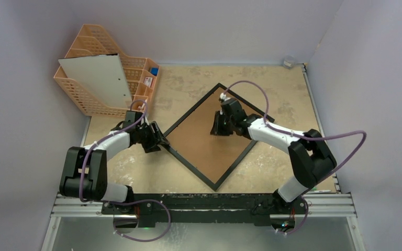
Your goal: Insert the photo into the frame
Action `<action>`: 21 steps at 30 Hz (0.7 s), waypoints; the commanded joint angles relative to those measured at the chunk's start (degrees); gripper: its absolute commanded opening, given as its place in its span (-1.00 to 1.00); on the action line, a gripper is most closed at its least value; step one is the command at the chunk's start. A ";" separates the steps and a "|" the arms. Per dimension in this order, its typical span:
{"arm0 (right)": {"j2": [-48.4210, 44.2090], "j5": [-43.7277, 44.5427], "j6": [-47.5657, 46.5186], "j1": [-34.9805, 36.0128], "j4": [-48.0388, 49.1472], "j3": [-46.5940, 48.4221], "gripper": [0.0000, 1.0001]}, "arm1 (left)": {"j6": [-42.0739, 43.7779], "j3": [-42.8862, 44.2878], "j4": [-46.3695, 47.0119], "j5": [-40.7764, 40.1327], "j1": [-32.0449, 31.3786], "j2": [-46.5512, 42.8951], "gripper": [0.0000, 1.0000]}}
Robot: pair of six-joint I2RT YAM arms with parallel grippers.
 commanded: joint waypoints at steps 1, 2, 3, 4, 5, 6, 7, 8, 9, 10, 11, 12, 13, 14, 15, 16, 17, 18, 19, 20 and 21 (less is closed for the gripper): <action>-5.53 10.27 0.14 -4.29 -2.27 8.40 -0.37 | 1.83 2.65 -1.41 0.12 0.26 -3.84 0.19; -5.74 11.06 0.19 -5.70 -2.14 9.58 -0.29 | 2.21 3.09 -1.41 1.02 0.26 -4.38 0.23; -5.52 11.48 0.05 -8.08 -2.15 10.92 -0.24 | 2.72 3.52 -1.53 1.83 0.26 -4.91 0.26; -4.96 11.64 -0.36 -10.05 -2.42 12.24 -0.17 | 3.15 3.88 -1.69 2.38 0.26 -5.38 0.27; -4.01 12.37 -0.69 -12.02 -3.08 13.63 -0.08 | 3.56 4.11 -1.94 2.91 0.22 -5.77 0.29; -2.79 13.48 -0.98 -13.93 -3.85 15.08 0.02 | 3.91 4.27 -2.16 3.41 0.21 -6.16 0.30; -1.60 14.56 -1.25 -15.69 -4.70 16.41 0.11 | 4.19 4.32 -2.42 3.76 0.18 -6.44 0.31; -0.30 15.34 -1.61 -17.58 -5.03 17.55 0.22 | 4.27 4.29 -2.77 4.25 0.17 -6.72 0.33; 0.99 15.54 -2.00 -19.43 -5.21 18.72 0.31 | 4.29 4.29 -3.20 4.52 0.13 -6.98 0.34; 2.41 15.37 -2.23 -21.24 -5.28 19.82 0.44 | 4.14 4.12 -3.98 4.52 0.17 -7.20 0.36; 3.80 14.90 -2.64 -23.12 -5.12 20.87 0.55 | 3.92 4.05 -5.01 3.98 0.17 -7.51 0.37; 5.15 14.50 -3.05 -24.56 -4.80 21.77 0.63 | 3.63 3.99 -6.30 2.84 0.17 -7.78 0.38; 6.55 14.13 -3.43 -26.06 -4.35 22.70 0.73 | 3.21 3.92 -7.98 0.87 0.17 -8.04 0.39; 7.92 13.02 -3.99 -27.31 -3.71 23.38 0.80 | 2.71 3.67 -9.05 -0.82 0.17 -8.37 0.41; 10.18 11.42 -5.03 -28.39 -3.21 24.22 0.82 | 2.17 2.90 -9.29 -1.74 0.16 -8.89 0.42; 12.10 9.90 -5.90 -29.38 -2.79 25.08 0.84 | 1.38 2.05 -8.76 -1.86 0.17 -9.52 0.45; 13.91 8.41 -6.67 -30.10 -2.65 26.09 0.84 | 0.62 1.17 -7.89 -1.55 0.14 -9.98 0.48; 15.82 6.88 -7.53 -30.88 -2.28 26.56 0.85 | -0.01 0.43 -6.73 -0.68 0.17 -10.20 0.51; 17.30 4.79 -8.20 -31.42 -1.57 26.63 0.85 | -0.33 -0.03 -5.77 0.01 0.17 -10.08 0.53; 18.48 3.85 -8.48 -31.87 -0.89 26.60 0.85 | -0.33 -0.14 -5.17 0.64 0.17 -9.69 0.54; 19.26 2.91 -8.88 -32.18 -0.01 26.30 0.85 | -0.12 -0.10 -4.69 1.30 0.11 -9.10 0.56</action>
